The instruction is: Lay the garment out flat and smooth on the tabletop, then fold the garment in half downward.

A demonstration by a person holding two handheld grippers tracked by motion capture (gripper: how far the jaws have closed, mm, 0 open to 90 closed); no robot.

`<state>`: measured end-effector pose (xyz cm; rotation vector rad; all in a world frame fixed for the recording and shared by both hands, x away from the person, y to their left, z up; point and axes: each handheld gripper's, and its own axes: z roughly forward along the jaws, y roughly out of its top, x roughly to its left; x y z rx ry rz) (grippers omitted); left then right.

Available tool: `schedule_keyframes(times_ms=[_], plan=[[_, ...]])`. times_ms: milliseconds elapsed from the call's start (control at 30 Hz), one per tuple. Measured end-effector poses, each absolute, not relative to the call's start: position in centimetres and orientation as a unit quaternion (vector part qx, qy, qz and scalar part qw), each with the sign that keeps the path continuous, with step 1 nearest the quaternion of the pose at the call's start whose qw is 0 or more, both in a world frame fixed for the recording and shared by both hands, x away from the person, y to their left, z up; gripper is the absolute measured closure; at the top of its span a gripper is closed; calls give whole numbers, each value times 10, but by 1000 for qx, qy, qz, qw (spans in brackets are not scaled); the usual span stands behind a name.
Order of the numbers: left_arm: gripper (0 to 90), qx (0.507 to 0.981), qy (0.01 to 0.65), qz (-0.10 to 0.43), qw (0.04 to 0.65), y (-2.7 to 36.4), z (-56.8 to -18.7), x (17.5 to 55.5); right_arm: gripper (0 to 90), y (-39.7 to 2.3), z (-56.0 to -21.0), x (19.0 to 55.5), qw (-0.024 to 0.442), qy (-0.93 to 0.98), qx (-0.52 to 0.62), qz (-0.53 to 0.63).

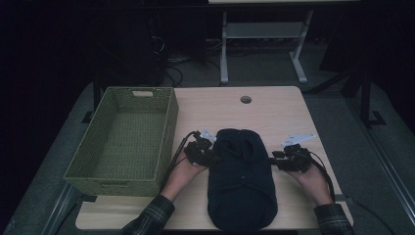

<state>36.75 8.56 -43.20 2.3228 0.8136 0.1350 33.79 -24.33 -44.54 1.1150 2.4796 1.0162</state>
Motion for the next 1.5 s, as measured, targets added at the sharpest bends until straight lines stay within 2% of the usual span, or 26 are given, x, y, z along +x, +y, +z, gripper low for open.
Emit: schedule_keyframes(times_ms=[233, 400, 667, 967, 1200, 1500], plan=[[373, 889, 307, 53, 335, 78, -420, 378, 435, -245, -432, 350, 126, 838, 390, 361], [328, 881, 310, 66, 352, 76, -410, 388, 362, -244, -425, 361, 132, 830, 398, 368], [317, 873, 310, 94, 365, 74, -392, 407, 361, -241, -415, 378, 138, 827, 395, 375], [317, 872, 321, 97, 357, 75, -396, 434, 359, -235, -407, 404, 123, 827, 386, 389], [317, 872, 329, 98, 348, 75, -407, 455, 354, -223, -417, 430, 121, 835, 383, 377], [317, 876, 334, 101, 333, 73, -425, 473, 348, -216, -433, 446, 116, 830, 390, 382]])
